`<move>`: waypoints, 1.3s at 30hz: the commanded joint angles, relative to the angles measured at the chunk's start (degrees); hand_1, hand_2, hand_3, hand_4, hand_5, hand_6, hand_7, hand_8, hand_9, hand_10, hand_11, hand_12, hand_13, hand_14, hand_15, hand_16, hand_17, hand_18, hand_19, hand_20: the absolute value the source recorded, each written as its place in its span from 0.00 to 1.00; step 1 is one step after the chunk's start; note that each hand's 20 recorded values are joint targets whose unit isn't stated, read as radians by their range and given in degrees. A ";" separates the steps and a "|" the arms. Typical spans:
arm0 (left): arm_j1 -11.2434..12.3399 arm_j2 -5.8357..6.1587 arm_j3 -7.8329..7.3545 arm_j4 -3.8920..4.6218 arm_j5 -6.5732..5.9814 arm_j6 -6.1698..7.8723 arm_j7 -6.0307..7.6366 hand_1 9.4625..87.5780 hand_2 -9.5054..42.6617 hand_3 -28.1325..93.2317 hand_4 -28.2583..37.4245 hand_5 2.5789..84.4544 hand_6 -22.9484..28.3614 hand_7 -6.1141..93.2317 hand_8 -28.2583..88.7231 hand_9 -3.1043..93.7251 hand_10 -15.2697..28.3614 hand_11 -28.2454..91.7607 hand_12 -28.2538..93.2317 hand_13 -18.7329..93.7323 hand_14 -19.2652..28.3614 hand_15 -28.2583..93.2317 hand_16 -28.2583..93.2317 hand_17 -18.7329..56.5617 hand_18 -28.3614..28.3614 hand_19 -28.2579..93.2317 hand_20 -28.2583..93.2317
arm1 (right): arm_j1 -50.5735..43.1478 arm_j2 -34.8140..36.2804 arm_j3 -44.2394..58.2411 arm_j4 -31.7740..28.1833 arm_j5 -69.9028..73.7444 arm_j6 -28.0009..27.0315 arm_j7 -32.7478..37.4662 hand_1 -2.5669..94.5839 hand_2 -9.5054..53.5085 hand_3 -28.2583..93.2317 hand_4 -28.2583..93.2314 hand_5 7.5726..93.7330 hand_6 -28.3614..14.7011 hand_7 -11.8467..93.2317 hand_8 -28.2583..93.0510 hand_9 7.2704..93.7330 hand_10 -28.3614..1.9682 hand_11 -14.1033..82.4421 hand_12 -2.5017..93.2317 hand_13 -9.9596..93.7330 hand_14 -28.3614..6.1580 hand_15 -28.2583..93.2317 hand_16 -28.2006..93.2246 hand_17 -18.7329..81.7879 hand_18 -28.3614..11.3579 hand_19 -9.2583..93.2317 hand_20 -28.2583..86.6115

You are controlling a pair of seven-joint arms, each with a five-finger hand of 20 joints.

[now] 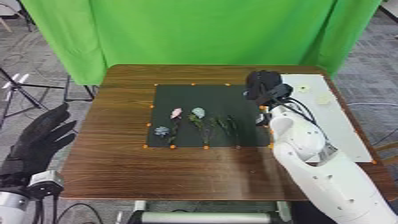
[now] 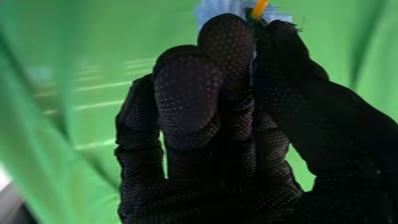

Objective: Arrange flowers

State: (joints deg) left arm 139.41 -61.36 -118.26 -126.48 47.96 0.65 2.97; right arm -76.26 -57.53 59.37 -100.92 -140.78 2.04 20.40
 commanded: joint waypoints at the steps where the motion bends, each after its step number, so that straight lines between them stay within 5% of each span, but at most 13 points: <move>1: 0.10 0.09 0.12 -0.07 -0.12 0.18 -0.55 0.19 0.12 0.81 0.00 0.22 0.47 0.30 0.14 0.22 0.55 0.33 0.40 0.28 0.66 0.40 0.28 0.10 0.82 0.53 0.31 | -0.29 -5.09 -3.84 0.21 -0.56 -3.05 -2.28 0.52 0.00 0.92 0.01 0.73 0.71 0.60 0.23 0.92 0.72 0.38 0.56 0.86 0.71 0.72 0.48 0.45 0.26 0.83 0.65; 16: -0.59 0.62 0.70 0.39 -0.20 -0.20 -1.09 0.19 0.12 0.80 0.00 0.22 0.47 0.30 0.14 0.22 0.55 0.33 0.40 0.28 0.66 0.40 0.28 0.10 0.82 0.53 0.31 | 2.39 -12.09 -9.24 4.36 -4.17 -4.03 -2.28 0.52 0.00 0.92 0.01 0.74 0.70 0.60 0.22 0.91 0.71 0.40 0.55 0.84 0.69 0.75 0.46 0.45 0.26 0.82 0.66; 39: -0.51 1.01 0.62 0.56 -0.36 -0.54 -1.39 0.19 0.12 0.81 0.01 0.22 0.47 0.30 0.14 0.22 0.55 0.33 0.40 0.28 0.66 0.40 0.28 0.10 0.82 0.53 0.31 | 2.47 -12.01 -11.42 8.36 -8.85 -2.33 -1.05 0.52 0.00 0.91 0.00 0.71 0.70 0.60 0.22 0.90 0.71 0.37 0.56 0.83 0.74 0.73 0.50 0.44 0.26 0.81 0.66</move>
State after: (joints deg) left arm 138.43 -60.31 -117.56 -125.94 47.91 0.53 1.96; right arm -73.90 -69.55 48.41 -92.85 -148.02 -1.40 18.94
